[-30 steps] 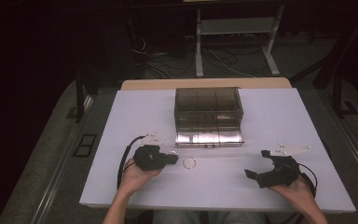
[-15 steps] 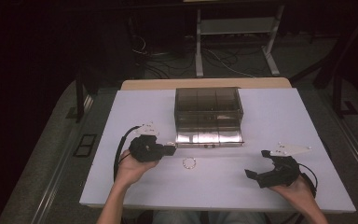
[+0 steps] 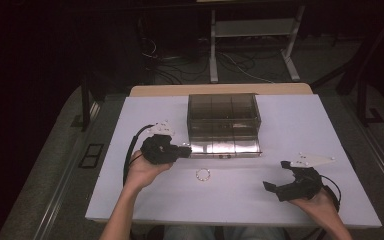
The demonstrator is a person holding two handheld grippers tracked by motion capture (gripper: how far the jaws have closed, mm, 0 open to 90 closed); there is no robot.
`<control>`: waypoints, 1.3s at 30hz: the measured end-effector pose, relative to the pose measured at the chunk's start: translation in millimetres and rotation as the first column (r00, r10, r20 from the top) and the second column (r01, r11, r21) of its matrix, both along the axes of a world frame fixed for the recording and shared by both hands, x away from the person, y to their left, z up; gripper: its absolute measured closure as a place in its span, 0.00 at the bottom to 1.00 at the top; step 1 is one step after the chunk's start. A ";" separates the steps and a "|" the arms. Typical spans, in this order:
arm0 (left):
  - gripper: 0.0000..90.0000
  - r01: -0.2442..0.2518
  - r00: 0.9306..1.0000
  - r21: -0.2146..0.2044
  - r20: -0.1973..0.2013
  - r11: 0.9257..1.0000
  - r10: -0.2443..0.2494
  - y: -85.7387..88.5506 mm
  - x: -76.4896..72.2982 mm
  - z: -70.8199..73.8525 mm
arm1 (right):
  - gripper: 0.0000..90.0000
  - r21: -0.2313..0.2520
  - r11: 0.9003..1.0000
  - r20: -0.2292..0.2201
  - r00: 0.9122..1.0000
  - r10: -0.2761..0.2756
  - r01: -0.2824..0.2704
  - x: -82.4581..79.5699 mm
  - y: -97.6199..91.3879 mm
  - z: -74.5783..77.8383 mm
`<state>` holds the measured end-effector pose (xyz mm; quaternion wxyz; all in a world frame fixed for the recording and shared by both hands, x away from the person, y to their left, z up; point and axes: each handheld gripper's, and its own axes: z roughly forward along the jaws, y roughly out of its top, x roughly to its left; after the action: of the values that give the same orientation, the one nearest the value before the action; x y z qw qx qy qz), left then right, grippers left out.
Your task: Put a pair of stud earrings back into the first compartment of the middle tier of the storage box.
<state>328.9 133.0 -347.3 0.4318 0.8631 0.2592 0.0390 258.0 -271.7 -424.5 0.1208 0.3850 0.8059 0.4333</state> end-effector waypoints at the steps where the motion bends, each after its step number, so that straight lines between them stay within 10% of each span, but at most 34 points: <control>1: 0.95 0.001 1.000 0.001 0.000 1.000 -0.001 -0.9 0.5 0.9 | 0.00 0.000 1.000 0.000 1.000 -0.001 0.001 0.0 -0.3 0.1; 22: 0.95 0.048 0.998 0.026 0.040 0.999 -0.049 -28.7 12.2 19.9 | 0.00 0.011 1.000 -0.001 1.000 -0.012 0.012 -0.8 -2.4 0.8; 39: 0.95 0.028 0.999 0.027 0.040 0.999 -0.030 -40.5 28.3 5.3 | 0.00 0.003 1.000 -0.002 1.000 -0.005 0.005 -0.5 -1.9 0.3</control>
<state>357.1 92.5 -342.0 0.4260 0.8714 0.2374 0.0535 257.5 -273.6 -424.1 0.1205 0.3878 0.8044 0.4336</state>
